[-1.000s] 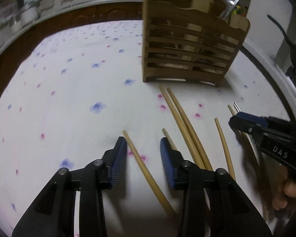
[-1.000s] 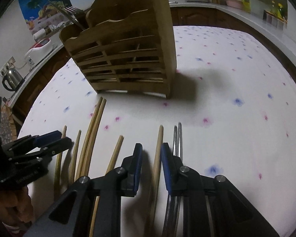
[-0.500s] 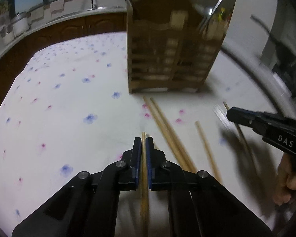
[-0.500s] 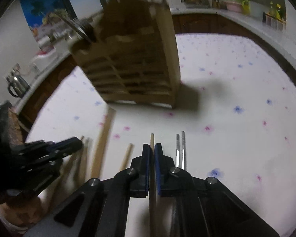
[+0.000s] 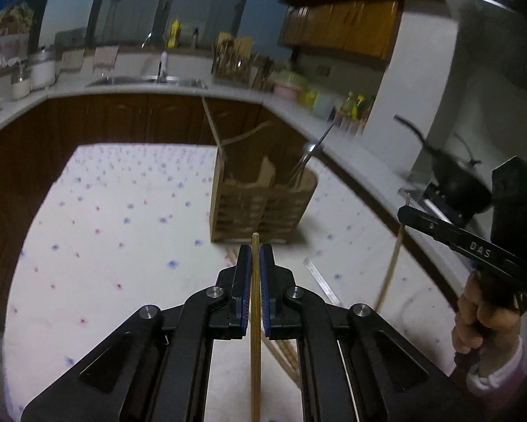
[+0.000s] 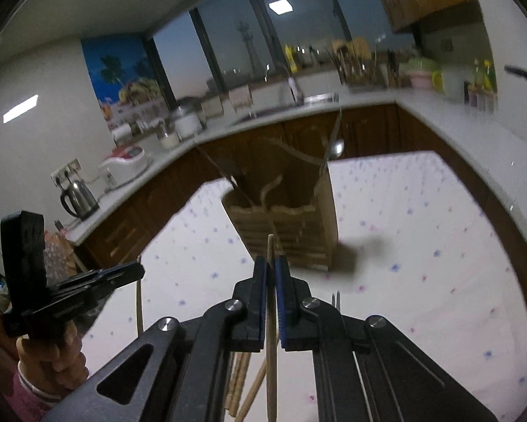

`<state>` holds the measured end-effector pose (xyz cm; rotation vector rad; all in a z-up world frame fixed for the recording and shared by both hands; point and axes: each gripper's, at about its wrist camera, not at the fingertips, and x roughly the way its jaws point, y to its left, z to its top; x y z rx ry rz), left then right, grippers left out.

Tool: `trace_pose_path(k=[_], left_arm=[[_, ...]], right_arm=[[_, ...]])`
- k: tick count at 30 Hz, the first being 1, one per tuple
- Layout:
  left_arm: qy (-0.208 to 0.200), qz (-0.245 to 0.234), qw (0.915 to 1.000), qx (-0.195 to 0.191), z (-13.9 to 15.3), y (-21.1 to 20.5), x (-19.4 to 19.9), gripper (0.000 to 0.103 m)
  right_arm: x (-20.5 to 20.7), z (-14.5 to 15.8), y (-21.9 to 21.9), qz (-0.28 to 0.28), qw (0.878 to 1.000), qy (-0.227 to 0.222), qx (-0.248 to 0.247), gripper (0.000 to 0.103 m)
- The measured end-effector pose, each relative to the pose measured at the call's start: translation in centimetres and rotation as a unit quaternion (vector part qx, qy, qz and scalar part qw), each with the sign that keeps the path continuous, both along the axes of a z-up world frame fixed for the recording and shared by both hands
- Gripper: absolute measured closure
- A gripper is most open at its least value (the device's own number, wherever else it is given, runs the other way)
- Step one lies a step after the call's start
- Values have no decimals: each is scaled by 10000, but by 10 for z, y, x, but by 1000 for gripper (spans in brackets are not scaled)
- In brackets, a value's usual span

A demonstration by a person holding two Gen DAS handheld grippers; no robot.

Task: Organize utensils
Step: 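Lift and carry both wooden chopsticks toward the wooden holder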

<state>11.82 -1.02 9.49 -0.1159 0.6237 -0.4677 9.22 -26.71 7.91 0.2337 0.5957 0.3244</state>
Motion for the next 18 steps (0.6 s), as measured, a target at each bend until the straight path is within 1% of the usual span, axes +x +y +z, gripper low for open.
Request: trace_pose_path(k=[3,7,18], left_arm=[[-175,-27,9998,-63,13,3,-10,99],[-336,-34,9993,-150,25,6,-17,99],[-565,101,9978,-346,41,17,-14,99]], right_arm=[[-8,17,-3,-38,9997,-245,12,98],[-12,30,-4,-76,9989,-452,35,98],[-6,39,-9,-136,9981,-598,29,98]])
